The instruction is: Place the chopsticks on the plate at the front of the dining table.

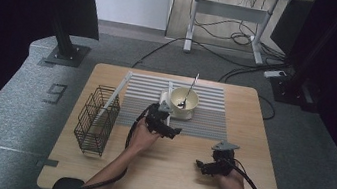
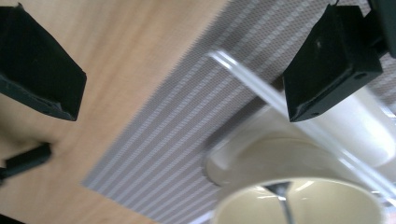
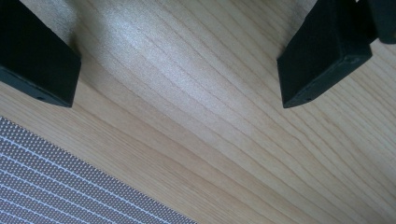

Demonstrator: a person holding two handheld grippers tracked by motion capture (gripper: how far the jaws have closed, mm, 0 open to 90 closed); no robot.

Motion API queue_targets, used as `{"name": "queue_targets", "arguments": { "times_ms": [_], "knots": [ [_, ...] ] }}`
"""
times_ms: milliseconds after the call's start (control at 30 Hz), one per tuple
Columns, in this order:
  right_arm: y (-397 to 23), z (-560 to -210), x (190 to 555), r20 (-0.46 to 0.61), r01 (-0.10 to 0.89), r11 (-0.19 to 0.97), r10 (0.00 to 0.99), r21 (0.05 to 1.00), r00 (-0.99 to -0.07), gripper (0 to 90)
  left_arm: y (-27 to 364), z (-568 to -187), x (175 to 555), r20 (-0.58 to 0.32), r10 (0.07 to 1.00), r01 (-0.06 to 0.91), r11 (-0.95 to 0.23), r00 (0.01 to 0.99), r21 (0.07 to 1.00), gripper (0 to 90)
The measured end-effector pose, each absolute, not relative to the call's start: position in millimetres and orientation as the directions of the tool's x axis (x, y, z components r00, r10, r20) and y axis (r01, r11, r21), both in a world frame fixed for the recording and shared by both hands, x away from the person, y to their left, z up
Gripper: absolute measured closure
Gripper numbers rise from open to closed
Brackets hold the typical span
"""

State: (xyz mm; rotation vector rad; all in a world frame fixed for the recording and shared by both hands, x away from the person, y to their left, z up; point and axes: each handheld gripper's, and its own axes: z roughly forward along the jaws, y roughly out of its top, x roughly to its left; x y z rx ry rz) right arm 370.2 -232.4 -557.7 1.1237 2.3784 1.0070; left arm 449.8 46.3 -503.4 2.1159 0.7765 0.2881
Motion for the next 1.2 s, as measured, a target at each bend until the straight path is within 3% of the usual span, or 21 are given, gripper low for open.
{"name": "queue_targets", "arguments": {
  "times_ms": [333, 1200],
  "knots": [
    [-232, -558, 370, 0.010, 0.543, 0.440, 0.771, 0.715, -0.637, 0.0, 34, -524, 424, -0.051, 0.580, 0.401, -0.493, 0.813, 0.772, 0.0],
    [-232, -558, 370, 0.009, 0.543, 0.440, 0.771, 0.715, -0.637, 0.0, 25, -546, 430, -0.075, 0.596, 0.439, -0.495, 0.800, 0.750, 0.0]
  ]
}}
